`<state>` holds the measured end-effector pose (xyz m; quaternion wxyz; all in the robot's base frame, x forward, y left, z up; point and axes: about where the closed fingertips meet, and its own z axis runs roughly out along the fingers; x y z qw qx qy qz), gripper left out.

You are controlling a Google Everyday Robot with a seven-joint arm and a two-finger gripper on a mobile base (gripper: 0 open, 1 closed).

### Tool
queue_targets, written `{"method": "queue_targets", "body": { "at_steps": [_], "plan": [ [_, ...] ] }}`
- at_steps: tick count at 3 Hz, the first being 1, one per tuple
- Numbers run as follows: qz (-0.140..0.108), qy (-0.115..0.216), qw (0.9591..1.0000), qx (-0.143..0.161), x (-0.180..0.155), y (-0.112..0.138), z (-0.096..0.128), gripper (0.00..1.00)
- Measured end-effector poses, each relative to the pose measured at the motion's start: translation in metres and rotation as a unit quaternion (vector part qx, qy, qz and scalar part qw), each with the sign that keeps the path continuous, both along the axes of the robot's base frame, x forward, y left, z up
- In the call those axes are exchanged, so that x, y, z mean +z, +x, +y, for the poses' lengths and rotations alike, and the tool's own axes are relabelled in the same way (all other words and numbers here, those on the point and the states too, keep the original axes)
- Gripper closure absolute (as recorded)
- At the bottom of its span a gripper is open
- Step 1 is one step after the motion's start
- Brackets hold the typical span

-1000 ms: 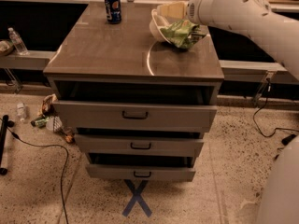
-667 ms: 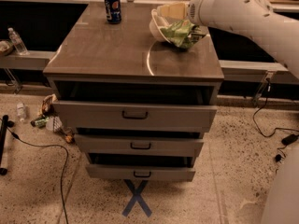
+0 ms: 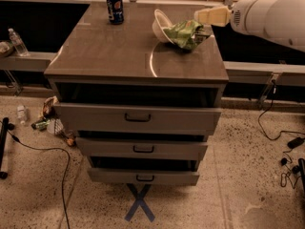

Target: Place green jalapeno chip bag into paper bowl

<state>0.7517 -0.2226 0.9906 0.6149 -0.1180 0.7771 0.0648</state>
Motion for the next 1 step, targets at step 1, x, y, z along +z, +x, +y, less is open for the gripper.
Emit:
{"method": "queue_targets", "body": {
  "at_steps": [1],
  "plan": [
    [0.000, 0.000, 1.0000, 0.000, 0.0000, 0.0000, 0.0000, 0.00]
  ]
}}
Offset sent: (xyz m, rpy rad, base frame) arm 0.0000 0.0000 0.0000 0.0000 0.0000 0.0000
